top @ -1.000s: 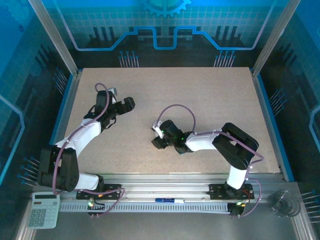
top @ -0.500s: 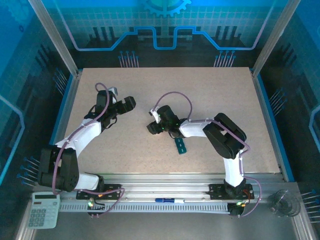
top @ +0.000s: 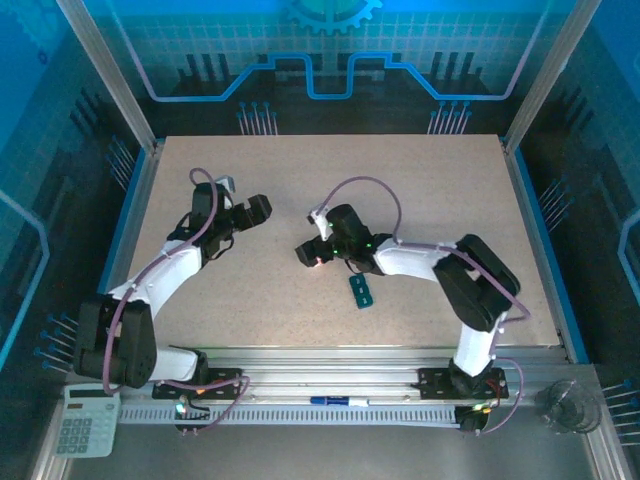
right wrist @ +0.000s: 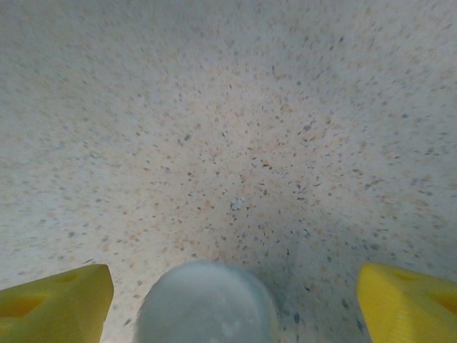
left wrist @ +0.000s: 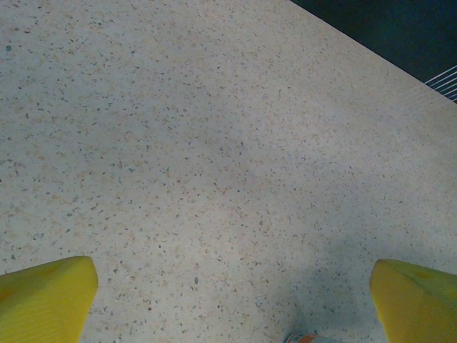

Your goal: Sort the pills into containers

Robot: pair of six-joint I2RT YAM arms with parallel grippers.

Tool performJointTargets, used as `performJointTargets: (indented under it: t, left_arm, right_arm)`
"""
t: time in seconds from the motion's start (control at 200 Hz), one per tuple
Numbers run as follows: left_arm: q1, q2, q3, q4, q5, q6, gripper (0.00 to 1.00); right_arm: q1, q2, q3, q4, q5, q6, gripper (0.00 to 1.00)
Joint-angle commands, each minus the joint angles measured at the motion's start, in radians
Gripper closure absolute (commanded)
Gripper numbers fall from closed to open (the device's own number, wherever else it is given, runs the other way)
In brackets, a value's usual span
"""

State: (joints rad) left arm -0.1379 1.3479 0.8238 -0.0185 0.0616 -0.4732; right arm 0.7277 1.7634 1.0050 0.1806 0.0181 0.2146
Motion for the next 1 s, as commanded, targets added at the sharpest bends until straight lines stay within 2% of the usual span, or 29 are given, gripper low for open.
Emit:
performJointTargets:
  t: [0.0,0.255,0.535,0.996]
  left_arm:
    - [-0.01,-0.051,-0.025,-0.004,0.023,-0.018,0.01]
    - [-0.018,-0.117,-0.071,-0.012,0.055,-0.051,0.01]
    - [-0.055,-0.136,-0.075,-0.043,0.055,-0.09,0.01]
    - [-0.094,-0.148,-0.082,-0.023,0.024,-0.174,0.01]
  right_arm:
    - [-0.026,-0.116,-0.063,-0.042,-0.016,0.037,0.1]
    - [-0.069,-0.302,-0.23,-0.209,0.062,0.073,0.05]
    - [-0.115,-0.474,-0.403,-0.278,0.051,0.164,0.02]
    - [-0.117,-0.516,-0.527,-0.275,-0.033,0.349,0.03]
